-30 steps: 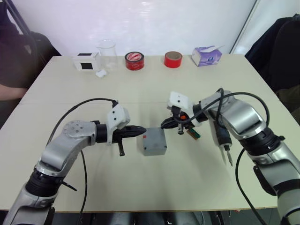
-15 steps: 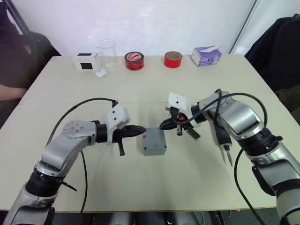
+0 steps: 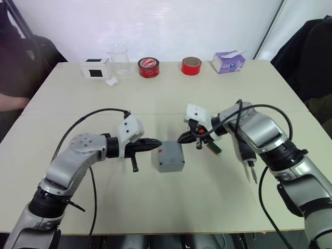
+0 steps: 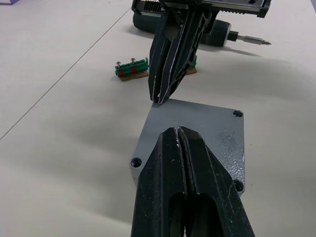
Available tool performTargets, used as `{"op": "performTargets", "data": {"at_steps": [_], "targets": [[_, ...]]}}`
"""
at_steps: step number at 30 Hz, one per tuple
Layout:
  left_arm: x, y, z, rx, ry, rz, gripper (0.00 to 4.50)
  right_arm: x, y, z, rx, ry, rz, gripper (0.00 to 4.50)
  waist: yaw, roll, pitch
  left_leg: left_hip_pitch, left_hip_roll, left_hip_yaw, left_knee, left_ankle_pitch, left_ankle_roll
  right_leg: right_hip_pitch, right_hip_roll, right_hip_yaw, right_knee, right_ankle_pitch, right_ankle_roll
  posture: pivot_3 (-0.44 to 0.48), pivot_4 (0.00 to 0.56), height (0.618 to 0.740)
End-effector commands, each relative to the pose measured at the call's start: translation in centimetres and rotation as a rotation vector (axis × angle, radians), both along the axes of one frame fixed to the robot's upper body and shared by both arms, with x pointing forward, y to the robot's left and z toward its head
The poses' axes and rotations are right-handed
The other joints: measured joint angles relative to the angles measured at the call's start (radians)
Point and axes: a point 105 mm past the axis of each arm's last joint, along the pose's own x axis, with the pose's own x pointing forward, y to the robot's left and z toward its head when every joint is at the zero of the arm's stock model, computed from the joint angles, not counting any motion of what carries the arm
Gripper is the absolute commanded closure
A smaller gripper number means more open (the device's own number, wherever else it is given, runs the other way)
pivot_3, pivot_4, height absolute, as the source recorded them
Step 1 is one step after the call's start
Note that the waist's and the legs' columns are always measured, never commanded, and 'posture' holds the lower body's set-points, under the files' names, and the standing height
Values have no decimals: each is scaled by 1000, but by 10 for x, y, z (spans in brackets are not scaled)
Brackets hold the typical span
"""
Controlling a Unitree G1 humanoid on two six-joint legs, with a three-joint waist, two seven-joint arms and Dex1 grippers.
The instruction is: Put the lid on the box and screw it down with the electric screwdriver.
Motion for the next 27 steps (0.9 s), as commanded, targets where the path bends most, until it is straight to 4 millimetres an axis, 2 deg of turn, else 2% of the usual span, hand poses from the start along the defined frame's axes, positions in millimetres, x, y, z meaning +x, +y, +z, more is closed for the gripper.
{"op": "performTargets", "data": {"at_steps": [1,6,8,11,13,15,17,20,24,27], "targets": [[-5,-4,9,-10,-46,-20,4500,-2,0,3,8,2,5,2846,0,0,0,0,0,0,0,0,0,0,0,0,0,0,0,0,150,740],[-4,-5,9,-11,-46,-22,4500,-2,-3,14,25,-28,-13,637,0,0,0,0,0,0,0,0,0,0,0,0,0,0,0,0,150,740],[-5,-5,9,-10,-47,-26,4500,-2,-7,23,41,-52,-32,27,0,0,0,0,0,0,0,0,0,0,0,0,0,0,0,0,150,740],[-5,-7,11,-14,-51,-35,4500,0,-17,37,69,-89,-101,27,1,0,0,0,0,0,0,0,0,0,0,0,0,0,0,0,150,740],[-6,-9,15,-21,-61,-56,4500,8,-42,53,96,-81,-286,27,3,0,0,0,0,0,0,0,0,0,-1,0,0,0,0,0,150,740],[-7,-11,18,-28,-69,-72,4500,10,-64,59,79,-71,-417,27,6,0,0,-1,0,0,0,0,0,0,-1,0,0,0,0,0,150,740],[-8,-14,24,-45,-78,-97,4500,9,-95,59,10,-47,-565,27,5,0,0,-1,-1,0,0,0,0,0,-2,0,-1,0,0,0,150,740],[-9,-19,33,-70,-93,-136,4500,1,-128,59,-76,12,-730,27,3,0,0,-1,-1,0,0,0,0,0,-3,-1,-1,0,0,0,150,740],[-9,-23,38,-85,-99,-168,4500,-1,-147,55,-162,38,-841,27,-8,0,0,0,-1,1,-1,0,0,0,-3,0,-1,0,0,0,150,740],[-9,-29,41,-85,-116,-216,4500,3,-162,43,-210,123,-957,27,-5,1,0,0,1,1,-2,0,0,-1,0,1,-1,0,0,0,150,740]]}}
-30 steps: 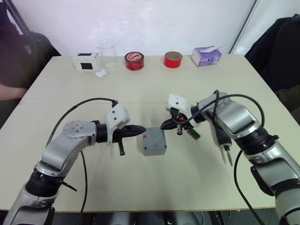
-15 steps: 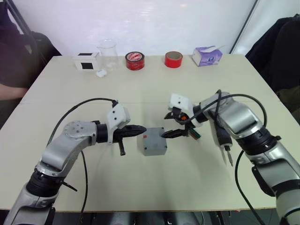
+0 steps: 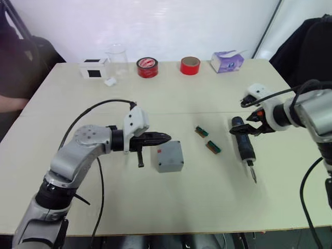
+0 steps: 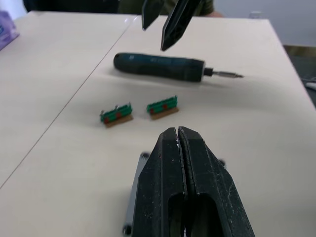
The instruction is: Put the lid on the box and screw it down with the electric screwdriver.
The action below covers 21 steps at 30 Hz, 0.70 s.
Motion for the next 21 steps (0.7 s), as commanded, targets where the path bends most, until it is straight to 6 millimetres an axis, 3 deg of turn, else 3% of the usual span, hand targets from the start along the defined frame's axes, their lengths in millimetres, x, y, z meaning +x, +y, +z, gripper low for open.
{"op": "performTargets", "data": {"at_steps": [1,8,13,21], "targets": [[-3,-8,12,-19,-62,-67,4500,5,-11,-2,-18,54,-107,27,5,0,0,0,0,0,0,0,0,0,0,0,0,0,0,0,150,740],[0,-11,12,-23,-76,-63,4500,6,-24,-23,-42,162,-176,27,11,0,0,-1,-2,0,0,0,0,0,1,0,-1,0,0,0,150,740],[-4,-7,10,-33,-75,-42,4500,6,-18,-47,-3,290,-232,27,4,0,0,-1,-1,1,0,0,0,0,1,0,-1,0,0,0,150,740],[-11,-8,9,-26,-90,-52,4500,12,-22,-72,-3,356,-269,27,8,0,0,-1,-1,1,0,0,0,-1,2,1,0,0,0,0,150,740]]}}
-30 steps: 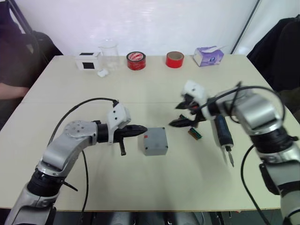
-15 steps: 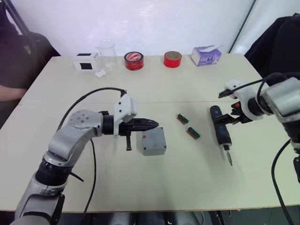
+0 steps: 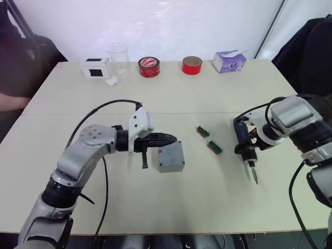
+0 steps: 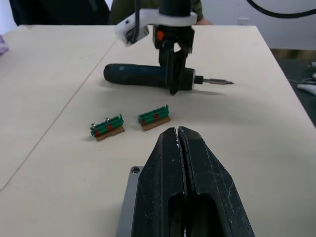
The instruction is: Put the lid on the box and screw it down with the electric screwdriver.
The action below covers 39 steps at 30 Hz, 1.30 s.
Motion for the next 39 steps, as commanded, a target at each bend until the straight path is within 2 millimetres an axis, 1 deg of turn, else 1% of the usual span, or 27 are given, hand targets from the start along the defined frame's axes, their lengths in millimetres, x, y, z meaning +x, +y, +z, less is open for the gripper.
{"op": "performTargets", "data": {"at_steps": [1,3,4,5,7,8,9,10,11,14,15,16,17,19,21,23,24,25,27,31,33,36,39], "targets": [[-4,0,11,-20,-57,-6,4500,7,-4,-1,-1,-14,-22,27,0,0,0,0,0,0,0,0,0,0,0,0,0,0,0,0,150,740],[-3,-1,11,-19,-57,-3,4500,9,-7,-2,5,-18,-36,524,0,-1,-1,1,0,0,1,0,0,1,0,0,0,0,0,0,150,740],[-3,-1,11,-19,-58,-1,4500,9,-7,-1,7,-18,-37,694,0,-1,-1,1,0,0,1,0,0,2,0,0,0,0,0,0,150,740],[-2,0,11,-18,-58,2,4500,9,-6,1,10,-19,-39,1110,0,-1,-1,1,0,0,1,0,0,2,0,0,0,0,0,0,150,740],[-1,1,11,-17,-57,4,4500,10,-5,6,17,-28,-42,1739,-1,-1,-1,1,0,0,1,0,0,2,0,0,0,0,0,0,150,740],[0,1,11,-15,-56,5,4500,11,-4,9,20,-36,-43,2138,-2,-1,-1,1,0,0,1,0,0,2,0,0,0,0,0,0,150,740],[1,2,10,-13,-55,6,4500,12,-3,12,25,-43,-46,2442,-2,-1,-1,1,0,0,1,0,0,2,0,0,0,0,0,0,150,740],[2,3,9,-8,-54,8,4500,13,-4,16,29,-54,-52,2626,-2,-1,-1,1,0,0,1,0,0,1,0,0,0,0,0,0,150,740],[4,4,9,-3,-53,12,4500,13,-4,19,31,-66,-55,2639,-2,-1,0,1,0,0,1,0,0,1,0,0,0,0,0,0,150,740],[9,9,7,15,-50,22,4500,18,-5,40,0,-160,-9,2647,0,1,1,1,0,0,1,0,0,1,0,0,1,0,0,0,150,740],[10,12,6,22,-48,25,4500,20,-2,48,1,-195,12,2647,0,2,1,0,0,0,1,0,0,0,0,0,1,0,0,0,150,740],[13,13,3,37,-47,32,4500,21,4,62,38,-259,55,2647,0,3,2,-1,0,0,1,0,0,-1,0,-1,1,0,0,0,150,740],[15,16,1,49,-46,37,4500,22,11,72,64,-304,87,2647,0,5,3,-1,0,0,1,0,0,-2,0,-1,1,0,0,0,150,740],[19,21,-2,64,-37,48,4500,24,30,94,128,-434,188,2647,-1,6,4,-1,0,1,0,0,0,-3,0,-1,1,0,0,0,150,740],[22,24,-6,75,-26,53,4500,23,52,115,247,-564,264,2647,-3,6,4,-1,1,1,0,0,0,-3,1,-1,0,0,0,0,150,740],[21,22,-12,93,-8,39,4500,14,92,154,446,-888,473,2647,-3,4,4,-1,1,1,-1,0,0,-3,2,0,1,0,0,0,150,740],[21,20,-14,99,2,32,4500,4,105,168,526,-1038,540,2647,-3,3,4,-1,2,0,-1,0,0,-2,2,0,0,0,0,0,150,740],[22,19,-15,102,8,28,4500,-3,111,176,574,-1135,567,2647,-3,3,4,-1,2,-1,-1,0,0,-2,2,0,0,0,0,0,150,740],[23,19,-18,109,17,21,4500,-12,124,177,632,-1266,592,2647,3,4,4,-2,2,0,-1,0,0,-3,2,1,1,0,0,0,150,740],[24,13,-23,110,45,1,4500,-24,144,173,761,-1404,591,2647,9,3,4,-2,-1,-1,1,0,-1,0,-1,-1,1,1,1,0,150,740],[26,11,-28,120,55,1,4500,-30,151,166,794,-1418,613,2647,8,3,4,-2,-3,0,2,0,-1,0,-2,-1,1,2,2,0,150,740],[27,10,-34,132,72,1,4500,-36,159,157,789,-1440,634,2647,3,3,4,-2,-3,0,2,0,0,0,-2,-1,1,2,2,0,150,740],[32,4,-46,161,97,14,4500,-46,169,140,803,-1454,654,2647,-1,3,4,-1,-1,0,1,1,-1,-1,0,-1,1,2,2,0,150,740]]}}
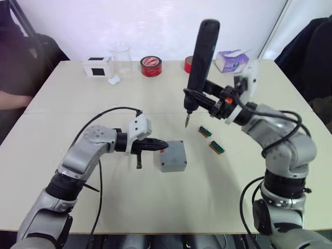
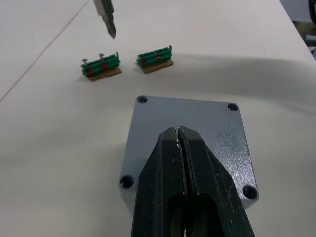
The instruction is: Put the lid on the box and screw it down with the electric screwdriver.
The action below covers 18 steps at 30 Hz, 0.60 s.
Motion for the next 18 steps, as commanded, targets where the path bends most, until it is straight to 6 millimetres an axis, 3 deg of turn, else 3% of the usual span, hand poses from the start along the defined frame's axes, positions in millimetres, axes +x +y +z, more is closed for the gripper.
{"op": "performTargets", "data": {"at_steps": [1,9,18], "targets": [[5,-6,-6,33,-14,2,4500,-23,14,9,24,-143,37,2647,-2,0,0,0,1,0,0,0,0,0,1,0,0,0,0,0,150,740],[8,-8,-14,68,-12,1,4500,-26,23,-11,15,-137,21,2647,0,0,0,1,1,0,0,1,-1,0,2,0,1,0,0,0,150,740],[7,-9,-13,66,-18,-4,4500,-21,19,-25,-27,-120,-11,2647,1,0,0,1,1,0,0,1,-1,0,1,0,1,0,0,0,150,740]]}}
